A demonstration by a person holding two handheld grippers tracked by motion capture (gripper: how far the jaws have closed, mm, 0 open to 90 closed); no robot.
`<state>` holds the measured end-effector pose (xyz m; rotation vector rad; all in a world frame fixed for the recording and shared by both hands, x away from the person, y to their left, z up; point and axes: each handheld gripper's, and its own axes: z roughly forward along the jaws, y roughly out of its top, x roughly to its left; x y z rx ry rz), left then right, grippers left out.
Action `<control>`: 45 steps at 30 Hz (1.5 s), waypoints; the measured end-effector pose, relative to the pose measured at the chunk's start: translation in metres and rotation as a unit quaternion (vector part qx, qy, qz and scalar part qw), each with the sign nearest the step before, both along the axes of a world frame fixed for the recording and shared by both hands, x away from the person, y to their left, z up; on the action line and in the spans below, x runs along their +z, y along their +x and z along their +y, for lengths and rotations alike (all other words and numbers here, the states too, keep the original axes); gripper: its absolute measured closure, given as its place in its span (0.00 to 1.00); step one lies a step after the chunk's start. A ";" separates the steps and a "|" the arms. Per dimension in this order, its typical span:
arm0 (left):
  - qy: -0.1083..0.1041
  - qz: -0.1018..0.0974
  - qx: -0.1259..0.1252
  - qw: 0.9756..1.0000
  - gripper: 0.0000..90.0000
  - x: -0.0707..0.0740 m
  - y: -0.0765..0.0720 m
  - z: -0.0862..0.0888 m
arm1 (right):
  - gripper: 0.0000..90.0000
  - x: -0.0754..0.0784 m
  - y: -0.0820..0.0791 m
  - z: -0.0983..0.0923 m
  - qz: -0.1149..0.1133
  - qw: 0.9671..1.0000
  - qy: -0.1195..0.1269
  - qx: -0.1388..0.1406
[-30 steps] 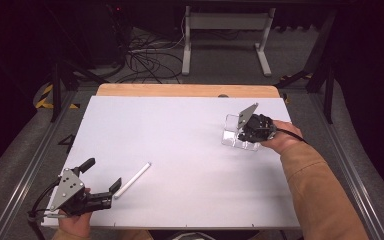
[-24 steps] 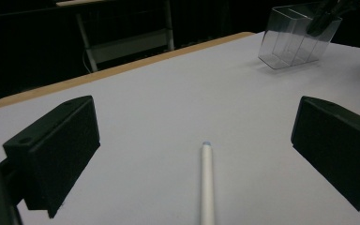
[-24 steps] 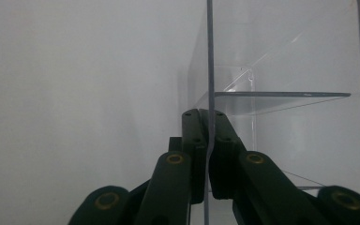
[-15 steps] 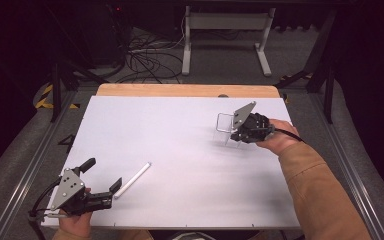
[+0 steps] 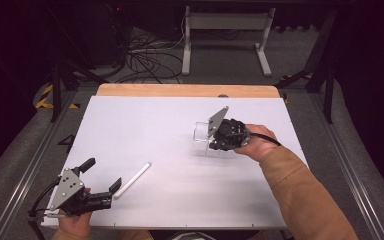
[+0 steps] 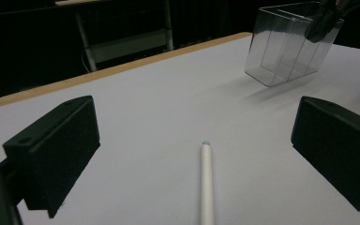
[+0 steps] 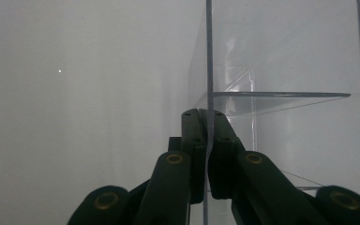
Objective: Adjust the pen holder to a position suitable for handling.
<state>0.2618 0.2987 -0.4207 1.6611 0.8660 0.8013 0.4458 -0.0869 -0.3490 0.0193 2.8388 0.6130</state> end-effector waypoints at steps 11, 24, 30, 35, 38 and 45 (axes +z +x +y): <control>-0.001 0.003 -0.004 1.000 0.02 -0.001 0.001 -0.001 | 0.97 -0.013 -0.005 0.039 0.024 0.999 -0.002 0.026; -0.001 0.007 -0.007 1.000 0.02 -0.002 0.002 -0.001 | 0.97 -0.023 -0.003 0.067 0.036 0.998 0.006 0.051; -0.002 0.008 -0.009 1.000 0.02 -0.002 0.003 -0.001 | 0.96 -0.027 -0.003 0.072 0.036 0.997 -0.002 0.063; -0.002 0.009 -0.009 1.000 0.02 -0.002 0.003 -0.001 | 0.95 -0.029 -0.002 0.074 0.039 0.997 -0.002 0.065; -0.003 0.010 -0.009 1.000 0.02 -0.002 0.003 -0.001 | 0.93 -0.029 -0.002 0.075 0.040 0.997 0.003 0.064; -0.003 0.010 -0.009 1.000 0.02 -0.002 0.004 -0.001 | 0.67 -0.016 -0.002 0.066 0.045 0.997 0.051 0.037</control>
